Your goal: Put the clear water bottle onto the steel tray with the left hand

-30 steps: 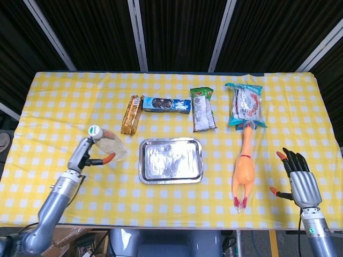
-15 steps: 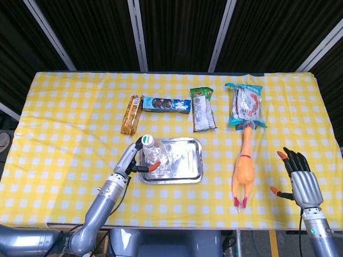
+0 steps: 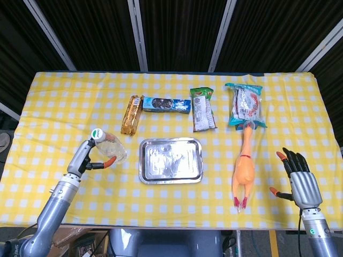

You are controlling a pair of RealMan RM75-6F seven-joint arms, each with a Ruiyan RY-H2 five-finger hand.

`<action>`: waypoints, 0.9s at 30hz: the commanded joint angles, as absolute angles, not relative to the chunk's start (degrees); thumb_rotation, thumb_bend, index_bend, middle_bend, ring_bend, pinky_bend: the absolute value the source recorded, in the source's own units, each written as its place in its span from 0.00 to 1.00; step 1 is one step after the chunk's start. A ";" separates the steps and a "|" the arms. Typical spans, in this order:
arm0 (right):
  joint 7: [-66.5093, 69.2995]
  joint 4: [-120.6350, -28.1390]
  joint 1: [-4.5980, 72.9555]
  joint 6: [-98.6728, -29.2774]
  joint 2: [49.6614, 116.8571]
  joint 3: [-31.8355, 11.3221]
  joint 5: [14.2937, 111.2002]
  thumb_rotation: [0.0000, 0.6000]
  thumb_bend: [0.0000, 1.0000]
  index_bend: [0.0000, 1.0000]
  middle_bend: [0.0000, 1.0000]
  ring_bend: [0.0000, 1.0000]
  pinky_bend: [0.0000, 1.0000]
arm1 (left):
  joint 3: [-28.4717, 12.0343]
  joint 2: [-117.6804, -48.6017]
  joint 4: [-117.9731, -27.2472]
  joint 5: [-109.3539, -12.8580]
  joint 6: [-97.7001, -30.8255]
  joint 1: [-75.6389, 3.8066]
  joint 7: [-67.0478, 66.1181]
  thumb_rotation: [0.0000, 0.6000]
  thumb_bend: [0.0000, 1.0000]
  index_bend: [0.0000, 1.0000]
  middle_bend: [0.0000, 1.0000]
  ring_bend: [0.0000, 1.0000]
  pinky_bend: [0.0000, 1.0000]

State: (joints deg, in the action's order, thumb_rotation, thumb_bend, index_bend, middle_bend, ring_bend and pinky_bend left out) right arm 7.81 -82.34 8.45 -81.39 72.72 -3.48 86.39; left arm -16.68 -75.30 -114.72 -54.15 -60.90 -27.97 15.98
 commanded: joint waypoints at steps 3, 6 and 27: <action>8.65 -81.88 8.39 -81.26 72.51 -3.81 85.79 1.00 0.05 0.11 0.00 0.00 0.00 | -17.31 -88.63 -108.08 -50.00 -60.00 -34.98 8.85 1.00 0.48 0.58 0.50 0.01 0.03; 9.26 -81.68 8.57 -80.90 72.37 -3.96 85.59 1.00 0.05 0.11 0.00 0.00 0.00 | -18.65 -96.02 -104.83 -46.88 -61.20 -38.85 4.56 1.00 0.48 0.58 0.50 0.01 0.03; 12.20 -80.99 8.39 -80.71 71.87 -4.03 85.32 1.00 0.05 0.11 0.00 0.00 0.00 | -24.50 -115.47 -88.18 -41.12 -66.18 -47.35 -5.57 1.00 0.49 0.60 0.51 0.01 0.03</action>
